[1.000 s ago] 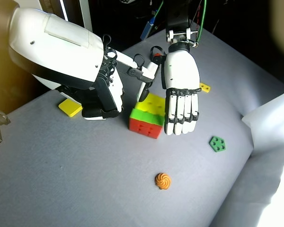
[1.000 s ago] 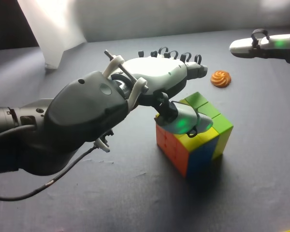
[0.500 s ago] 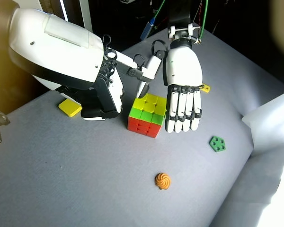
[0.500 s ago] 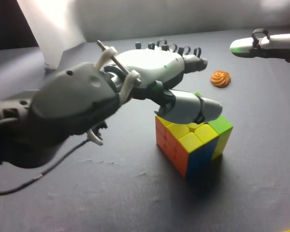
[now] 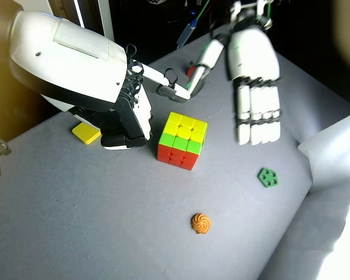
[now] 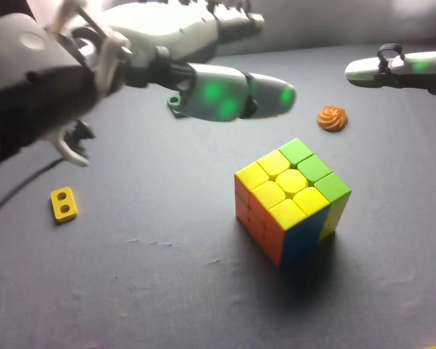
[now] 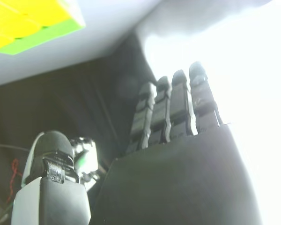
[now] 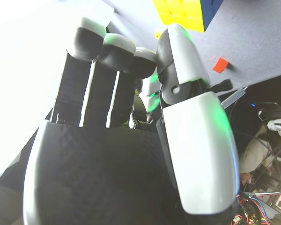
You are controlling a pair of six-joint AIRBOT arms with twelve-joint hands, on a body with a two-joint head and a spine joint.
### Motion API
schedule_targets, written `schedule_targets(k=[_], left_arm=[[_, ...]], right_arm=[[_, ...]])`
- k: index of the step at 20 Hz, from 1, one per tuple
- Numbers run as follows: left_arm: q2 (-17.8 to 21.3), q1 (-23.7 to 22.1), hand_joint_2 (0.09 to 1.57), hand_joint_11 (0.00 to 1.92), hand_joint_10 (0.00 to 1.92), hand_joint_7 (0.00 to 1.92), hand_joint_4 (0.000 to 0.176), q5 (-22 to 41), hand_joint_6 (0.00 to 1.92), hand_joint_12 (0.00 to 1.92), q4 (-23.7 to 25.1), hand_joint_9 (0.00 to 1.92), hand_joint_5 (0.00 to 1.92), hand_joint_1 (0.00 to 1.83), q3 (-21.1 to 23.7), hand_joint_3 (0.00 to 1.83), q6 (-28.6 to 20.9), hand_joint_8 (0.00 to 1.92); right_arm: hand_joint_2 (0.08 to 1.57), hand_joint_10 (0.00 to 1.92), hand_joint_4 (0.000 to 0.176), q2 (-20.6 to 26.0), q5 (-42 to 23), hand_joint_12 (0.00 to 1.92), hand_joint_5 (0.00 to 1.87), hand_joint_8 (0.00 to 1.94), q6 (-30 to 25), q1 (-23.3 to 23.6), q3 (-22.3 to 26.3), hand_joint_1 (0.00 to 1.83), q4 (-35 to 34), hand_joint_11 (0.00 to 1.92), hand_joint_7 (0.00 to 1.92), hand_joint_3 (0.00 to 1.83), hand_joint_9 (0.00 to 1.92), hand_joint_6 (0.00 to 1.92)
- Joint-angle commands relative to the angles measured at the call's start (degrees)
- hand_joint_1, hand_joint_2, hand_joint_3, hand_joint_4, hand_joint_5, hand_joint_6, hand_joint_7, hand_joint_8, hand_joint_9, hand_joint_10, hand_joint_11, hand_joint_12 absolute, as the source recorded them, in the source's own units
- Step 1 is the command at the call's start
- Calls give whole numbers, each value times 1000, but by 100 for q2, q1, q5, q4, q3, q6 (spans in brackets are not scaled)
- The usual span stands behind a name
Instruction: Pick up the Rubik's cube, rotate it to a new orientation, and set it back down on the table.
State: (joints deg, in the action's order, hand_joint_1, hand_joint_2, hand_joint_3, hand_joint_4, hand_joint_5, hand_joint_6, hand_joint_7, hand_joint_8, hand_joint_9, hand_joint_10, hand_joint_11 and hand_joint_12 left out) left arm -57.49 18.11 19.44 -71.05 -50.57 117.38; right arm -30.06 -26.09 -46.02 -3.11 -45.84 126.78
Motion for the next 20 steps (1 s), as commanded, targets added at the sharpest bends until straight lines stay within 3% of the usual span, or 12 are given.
schedule_targets(k=[1, 4, 6, 7, 9, 11, 14, 15, 16, 17, 18, 20], left_arm=[[94, -158, 1154, 0, 0, 2, 0, 37, 0, 0, 35, 0, 3, 0, 55, 17, 131, 0], [333, -471, 1189, 0, 6, 34, 0, -224, 8, 0, -1085, 17, 32, 0, 174, 25, 1452, 10], [411, -535, 1199, 0, 4, 18, 0, -267, 9, 0, -1320, 13, 35, 0, 216, 25, 1738, 3], [435, -538, 1197, 0, 0, 3, 0, -272, 7, 0, -1343, 2, 33, 0, 227, 22, 1758, 0], [489, -538, 1223, 0, 0, 0, 0, -276, 6, 0, -1363, 0, 27, 0, 258, 31, 1758, 0], [498, -544, 1263, 50, 10, 52, 0, -276, 8, 30, -1359, 65, 115, 0, 268, 19, 1758, 2], [496, -545, 1267, 64, 13, 52, 0, -253, 1, 38, -1390, 76, 97, 0, 286, 18, 1758, 2], [496, -545, 1249, 15, 2, 44, 0, -243, 0, 18, -1394, 40, 91, 0, 289, 8, 1758, 0], [496, -545, 1249, 15, 2, 44, 0, -243, 0, 18, -1399, 40, 91, 0, 289, 8, 1758, 0], [496, -545, 1256, 20, 4, 29, 0, -243, 0, 22, -1401, 43, 42, 0, 285, 9, 1758, 0], [496, -552, 1261, 58, 5, 79, 0, -243, 1, 61, -1411, 95, 75, 0, 277, 2, 1758, 2], [496, -569, 1243, 30, 0, 53, 0, -241, 2, 66, -1393, 55, 65, 0, 267, 0, 1758, 0]], right_arm=[[1213, 1921, 0, 13, 329, 1921, 15, 1867, 52, 52, 10, 1222, -199, 931, 879, 1, 971, 2], [1258, 1921, 0, 12, 302, 1921, 62, 1844, 52, 54, 11, 1138, -199, 864, 789, 9, 884, 12], [1341, 1780, 17, 12, 301, 1921, 59, 1465, 52, 54, 11, 854, -199, 625, 707, 11, 732, 5], [1378, 1671, 29, 12, 285, 1901, 92, 1332, 52, 54, 12, 697, -199, 501, 654, 8, 646, 6], [1402, 1558, 19, 12, 156, 1788, 115, 1142, 49, 52, 16, 513, -199, 469, 571, 2, 601, 1], [1398, 1252, 13, 11, 120, 1501, 84, 889, 46, 50, 20, 446, -199, 422, 591, 0, 575, 2], [1398, 1141, 12, 10, 119, 1424, 81, 749, 46, 49, 26, 435, -199, 427, 644, 0, 601, 1], [1441, 482, 0, 10, 119, 1054, 335, 275, 46, 49, 27, 86, -199, 138, 496, 8, 442, 40], [1441, 482, 0, 10, 119, 1054, 335, 275, 46, 48, 27, 86, -199, 138, 496, 8, 442, 40], [1382, 162, 0, 10, 119, 381, 71, 104, 46, 48, 27, 16, -199, 27, 108, 0, 112, 7], [1298, 1, 0, 11, 119, 6, 0, 0, 46, 48, 27, 0, -199, 0, 1, 0, 2, 0], [1227, 0, 0, 11, 119, 0, 0, 0, 46, 48, 28, 0, -199, 0, 0, 0, 0, 0]])
